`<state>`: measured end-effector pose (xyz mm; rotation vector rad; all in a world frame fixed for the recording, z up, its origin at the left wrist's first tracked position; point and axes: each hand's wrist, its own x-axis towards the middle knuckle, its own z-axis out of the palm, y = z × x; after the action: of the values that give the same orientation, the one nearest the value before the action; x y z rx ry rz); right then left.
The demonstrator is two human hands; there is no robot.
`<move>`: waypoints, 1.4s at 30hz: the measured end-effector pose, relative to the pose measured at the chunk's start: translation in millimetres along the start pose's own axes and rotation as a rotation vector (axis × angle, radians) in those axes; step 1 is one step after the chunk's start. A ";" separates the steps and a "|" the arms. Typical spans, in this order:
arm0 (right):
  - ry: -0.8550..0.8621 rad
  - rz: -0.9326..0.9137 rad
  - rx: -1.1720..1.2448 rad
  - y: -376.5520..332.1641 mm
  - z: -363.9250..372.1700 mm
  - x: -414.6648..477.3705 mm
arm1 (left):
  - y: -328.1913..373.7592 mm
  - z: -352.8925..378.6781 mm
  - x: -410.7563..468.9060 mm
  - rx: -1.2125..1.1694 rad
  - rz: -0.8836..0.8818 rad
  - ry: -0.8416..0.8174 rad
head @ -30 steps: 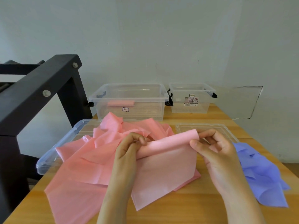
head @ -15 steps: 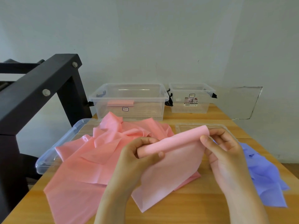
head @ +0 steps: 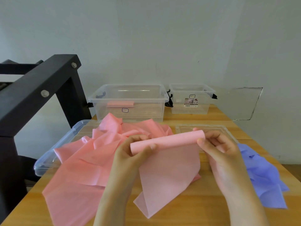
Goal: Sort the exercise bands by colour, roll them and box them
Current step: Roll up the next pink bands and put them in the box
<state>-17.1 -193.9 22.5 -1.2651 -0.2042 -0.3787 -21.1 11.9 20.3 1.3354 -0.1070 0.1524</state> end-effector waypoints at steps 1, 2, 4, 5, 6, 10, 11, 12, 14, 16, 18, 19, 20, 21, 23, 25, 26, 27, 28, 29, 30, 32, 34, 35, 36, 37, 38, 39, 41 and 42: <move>-0.009 0.009 -0.002 -0.4 1.3 -0.4 | -1.1 -0.4 1.2 -0.034 -0.009 0.038; -0.021 0.019 -0.012 -1.3 2.7 -1.3 | -1.4 -0.7 1.7 -0.048 -0.018 0.068; -0.044 0.055 -0.020 -2.3 4.8 -2.5 | -1.8 -0.4 2.0 0.002 -0.016 0.105; -0.051 0.068 -0.024 -2.5 5.4 -3.0 | -2.0 0.2 2.0 0.049 -0.008 0.116; -0.057 0.070 -0.034 -2.4 4.9 -3.3 | -2.1 0.9 2.0 0.085 -0.004 0.121; -0.017 0.038 -0.023 -1.7 2.8 -2.5 | -0.7 2.9 0.8 0.085 -0.045 0.071; -0.009 0.031 -0.013 -1.1 2.3 -1.5 | -0.2 3.5 0.8 0.079 -0.056 0.061; -0.003 0.024 -0.013 -1.0 2.2 -1.0 | 0.9 4.4 0.1 0.070 -0.067 0.057; 0.000 0.010 -0.036 0.8 1.9 0.0 | 0.7 4.1 -0.4 0.060 -0.073 0.072; -0.009 0.001 -0.043 1.2 2.6 -0.3 | 0.1 3.8 0.0 0.085 -0.075 0.101; -0.031 0.003 -0.024 0.6 3.0 -0.8 | 0.3 4.1 0.3 0.108 -0.062 0.120; -0.046 0.010 -0.019 -0.1 3.2 -1.2 | -0.2 4.1 0.9 0.113 -0.058 0.126; -0.060 0.018 -0.018 -0.6 3.4 -1.5 | -0.7 4.1 1.2 0.113 -0.059 0.135; -0.070 0.026 -0.018 -0.4 2.7 -1.7 | -1.3 4.3 1.6 0.107 -0.062 0.136; -0.073 0.022 -0.032 0.6 1.2 -1.4 | -2.1 3.9 2.1 0.094 -0.064 0.131; -0.068 0.013 -0.063 1.3 0.3 -1.1 | -3.7 3.0 3.1 0.106 -0.040 0.144; -0.069 0.018 -0.073 1.6 0.3 -1.2 | -4.0 2.0 3.2 0.104 -0.034 0.154; -0.071 0.028 -0.074 1.7 1.0 -1.5 | -4.1 1.1 2.9 0.100 -0.027 0.153; -0.069 0.036 -0.075 1.6 1.8 -1.9 | -4.1 -0.1 2.5 0.094 -0.018 0.151; -0.064 0.046 -0.074 1.4 2.5 -2.3 | -4.5 -1.4 2.6 0.087 -0.008 0.136; -0.064 0.052 -0.072 1.0 3.1 -2.7 | -4.5 -2.4 2.4 0.078 -0.001 0.115; -0.066 0.080 -0.060 -0.6 4.9 -3.3 | -4.1 -3.6 2.7 0.049 0.014 0.082; -0.036 0.109 -0.050 -0.6 6.3 -3.2 | -2.9 -2.9 2.9 0.034 0.023 0.068; -0.010 0.115 -0.055 -0.4 7.2 -3.4 | -3.0 -2.8 2.8 0.034 0.026 0.061; 0.014 0.115 -0.065 0.3 7.3 -3.5 | -3.2 -2.3 2.6 0.035 0.025 0.055; 0.029 0.110 -0.077 0.8 7.6 -3.5 | -3.1 -1.8 2.1 0.035 0.020 0.049; 0.032 0.099 -0.089 0.9 7.4 -3.6 | -3.8 -2.0 1.9 0.034 0.009 0.046; 0.029 0.086 -0.100 0.1 7.4 -3.8 | -4.2 -1.6 1.7 0.025 -0.010 0.045; 0.007 0.057 -0.101 -0.6 5.9 -3.7 | -4.7 -0.3 0.6 0.017 -0.046 0.038; -0.005 0.050 -0.095 -0.9 5.4 -3.9 | -5.8 -0.5 0.6 0.030 -0.057 0.033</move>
<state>-20.7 -188.4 23.5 -1.3627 -0.1603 -0.3459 -19.5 11.0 14.8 1.3644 -0.0393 0.1285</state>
